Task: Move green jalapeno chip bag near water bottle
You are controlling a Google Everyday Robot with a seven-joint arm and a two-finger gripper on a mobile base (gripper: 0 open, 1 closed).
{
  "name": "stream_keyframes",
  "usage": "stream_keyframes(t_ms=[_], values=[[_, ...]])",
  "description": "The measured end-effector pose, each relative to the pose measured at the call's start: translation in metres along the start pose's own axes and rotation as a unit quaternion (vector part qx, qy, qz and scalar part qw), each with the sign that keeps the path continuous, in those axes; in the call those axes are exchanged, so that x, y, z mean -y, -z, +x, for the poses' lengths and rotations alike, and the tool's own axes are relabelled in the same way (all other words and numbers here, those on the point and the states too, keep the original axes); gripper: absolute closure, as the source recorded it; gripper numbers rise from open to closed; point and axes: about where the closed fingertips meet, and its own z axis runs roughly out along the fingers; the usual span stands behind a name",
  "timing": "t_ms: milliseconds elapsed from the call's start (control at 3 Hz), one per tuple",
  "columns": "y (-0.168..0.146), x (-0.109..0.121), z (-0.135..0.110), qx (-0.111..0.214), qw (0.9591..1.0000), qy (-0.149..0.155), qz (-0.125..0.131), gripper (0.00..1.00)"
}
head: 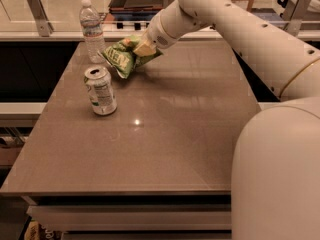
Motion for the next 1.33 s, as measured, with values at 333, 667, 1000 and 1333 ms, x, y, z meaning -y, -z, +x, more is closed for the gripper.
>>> stream_keyframes(t_ms=[333,667,1000,1333], values=[[-0.0029,-0.0014,0.0,0.0,1.0,0.0,-0.002,0.36],[-0.0058,-0.0029,-0.0001,0.0,1.0,0.0,-0.005,0.13],[-0.0087,-0.0043,-0.0001,0.0,1.0,0.0,-0.007,0.0],[-0.0088,-0.0044,-0.0001,0.0,1.0,0.0,-0.007,0.0]])
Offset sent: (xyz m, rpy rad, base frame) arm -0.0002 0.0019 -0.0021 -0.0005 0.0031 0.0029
